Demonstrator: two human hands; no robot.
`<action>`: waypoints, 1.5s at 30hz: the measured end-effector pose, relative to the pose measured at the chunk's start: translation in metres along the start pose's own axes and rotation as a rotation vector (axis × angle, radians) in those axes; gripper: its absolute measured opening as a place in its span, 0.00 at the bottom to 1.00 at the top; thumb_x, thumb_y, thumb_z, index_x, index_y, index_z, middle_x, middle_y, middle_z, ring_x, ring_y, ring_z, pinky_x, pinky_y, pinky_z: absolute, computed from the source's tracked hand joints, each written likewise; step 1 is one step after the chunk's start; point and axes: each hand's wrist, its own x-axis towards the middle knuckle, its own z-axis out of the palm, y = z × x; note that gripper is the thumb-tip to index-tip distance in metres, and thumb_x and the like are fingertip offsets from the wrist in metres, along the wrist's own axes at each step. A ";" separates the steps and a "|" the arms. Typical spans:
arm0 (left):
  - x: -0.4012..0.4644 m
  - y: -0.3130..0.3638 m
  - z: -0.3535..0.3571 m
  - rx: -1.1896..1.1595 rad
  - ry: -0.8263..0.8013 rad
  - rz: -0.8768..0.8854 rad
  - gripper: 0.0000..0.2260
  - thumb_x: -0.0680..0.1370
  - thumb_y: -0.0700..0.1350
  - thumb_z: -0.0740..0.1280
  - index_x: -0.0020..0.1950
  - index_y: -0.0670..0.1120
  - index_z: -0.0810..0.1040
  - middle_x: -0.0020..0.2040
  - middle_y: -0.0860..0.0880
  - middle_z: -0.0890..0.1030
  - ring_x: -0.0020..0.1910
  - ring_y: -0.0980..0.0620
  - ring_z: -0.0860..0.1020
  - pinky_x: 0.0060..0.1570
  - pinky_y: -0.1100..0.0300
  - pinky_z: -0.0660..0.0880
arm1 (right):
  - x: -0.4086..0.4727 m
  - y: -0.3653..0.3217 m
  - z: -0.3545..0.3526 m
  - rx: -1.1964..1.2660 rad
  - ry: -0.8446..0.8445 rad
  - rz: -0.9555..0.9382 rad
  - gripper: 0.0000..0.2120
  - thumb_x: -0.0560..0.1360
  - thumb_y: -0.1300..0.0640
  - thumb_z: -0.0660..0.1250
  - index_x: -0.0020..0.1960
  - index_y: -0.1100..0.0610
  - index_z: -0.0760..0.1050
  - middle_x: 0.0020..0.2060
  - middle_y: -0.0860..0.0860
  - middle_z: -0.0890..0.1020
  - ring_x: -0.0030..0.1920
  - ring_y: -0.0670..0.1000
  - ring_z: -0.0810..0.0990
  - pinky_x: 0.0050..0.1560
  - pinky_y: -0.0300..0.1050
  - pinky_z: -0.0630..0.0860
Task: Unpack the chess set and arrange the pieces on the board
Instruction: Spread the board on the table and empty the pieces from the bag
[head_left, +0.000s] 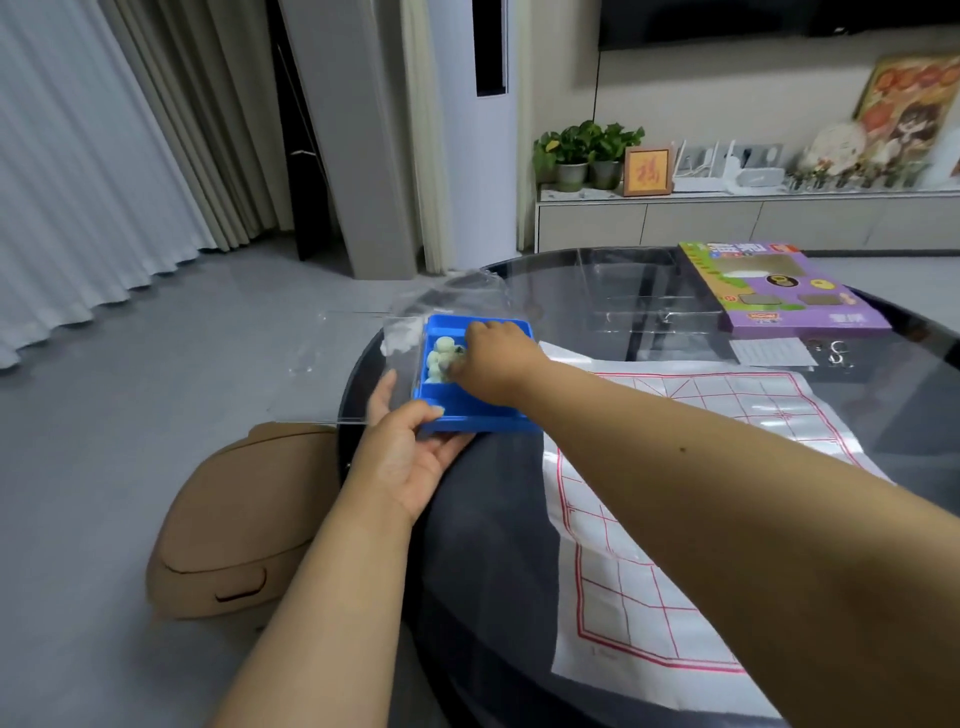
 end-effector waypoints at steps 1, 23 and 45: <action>0.002 0.001 -0.001 -0.005 -0.001 0.003 0.33 0.76 0.28 0.56 0.76 0.55 0.59 0.48 0.43 0.82 0.42 0.44 0.83 0.41 0.48 0.80 | 0.005 -0.003 0.005 0.003 -0.012 0.006 0.23 0.77 0.43 0.57 0.61 0.60 0.69 0.61 0.56 0.73 0.62 0.58 0.70 0.56 0.51 0.67; 0.016 0.012 -0.033 -0.124 0.002 0.061 0.35 0.75 0.28 0.55 0.76 0.57 0.58 0.52 0.40 0.81 0.40 0.44 0.83 0.36 0.50 0.80 | 0.027 -0.048 0.025 -0.002 -0.088 -0.067 0.17 0.79 0.53 0.50 0.61 0.59 0.69 0.58 0.57 0.73 0.59 0.59 0.68 0.61 0.50 0.64; 0.008 0.015 -0.034 -0.109 0.045 0.117 0.36 0.74 0.28 0.57 0.77 0.57 0.56 0.52 0.42 0.81 0.46 0.45 0.83 0.39 0.50 0.81 | 0.031 -0.056 0.019 0.246 0.167 -0.127 0.09 0.78 0.54 0.61 0.42 0.57 0.66 0.37 0.52 0.73 0.39 0.53 0.70 0.37 0.44 0.63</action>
